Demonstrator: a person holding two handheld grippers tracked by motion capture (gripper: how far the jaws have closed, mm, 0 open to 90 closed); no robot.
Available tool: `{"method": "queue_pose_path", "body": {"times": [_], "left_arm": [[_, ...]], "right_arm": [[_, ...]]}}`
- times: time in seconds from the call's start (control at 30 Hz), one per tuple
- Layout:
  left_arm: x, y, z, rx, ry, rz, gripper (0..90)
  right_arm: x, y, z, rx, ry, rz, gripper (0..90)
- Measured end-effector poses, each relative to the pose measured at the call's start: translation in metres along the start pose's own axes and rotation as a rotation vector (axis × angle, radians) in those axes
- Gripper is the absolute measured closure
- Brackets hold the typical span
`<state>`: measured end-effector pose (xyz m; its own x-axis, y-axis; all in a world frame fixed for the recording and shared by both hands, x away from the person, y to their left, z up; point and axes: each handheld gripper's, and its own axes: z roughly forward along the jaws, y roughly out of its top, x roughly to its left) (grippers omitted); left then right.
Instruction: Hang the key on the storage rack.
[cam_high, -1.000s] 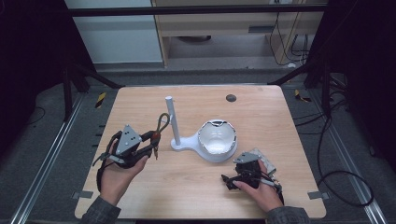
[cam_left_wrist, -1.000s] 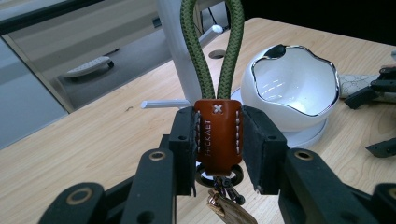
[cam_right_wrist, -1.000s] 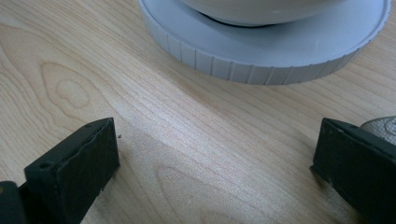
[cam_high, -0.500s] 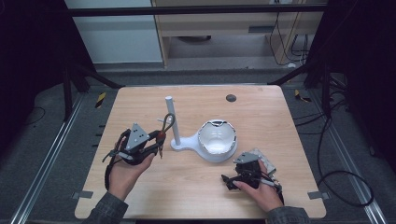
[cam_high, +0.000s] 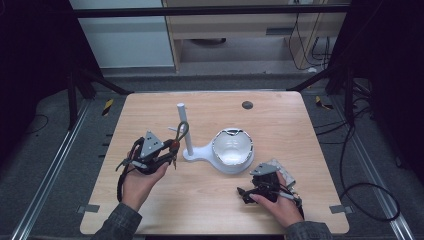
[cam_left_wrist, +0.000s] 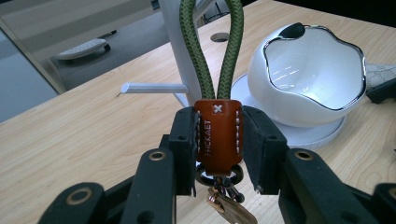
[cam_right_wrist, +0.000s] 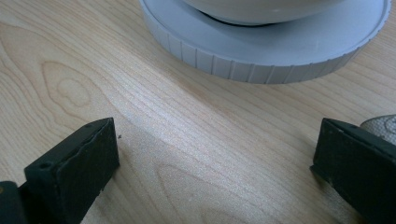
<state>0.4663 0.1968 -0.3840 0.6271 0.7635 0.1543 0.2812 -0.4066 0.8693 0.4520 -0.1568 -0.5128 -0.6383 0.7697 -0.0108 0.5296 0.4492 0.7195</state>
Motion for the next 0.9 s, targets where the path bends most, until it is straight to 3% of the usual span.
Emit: {"method": "queue_pose_path", "body": {"times": [0.9], "left_arm": [[0.003,-0.004,0.016,0.018,0.0,-0.034,65.9]], "right_arm": [[0.0,0.0,0.0,-0.001,0.001,0.002,0.3]]}}
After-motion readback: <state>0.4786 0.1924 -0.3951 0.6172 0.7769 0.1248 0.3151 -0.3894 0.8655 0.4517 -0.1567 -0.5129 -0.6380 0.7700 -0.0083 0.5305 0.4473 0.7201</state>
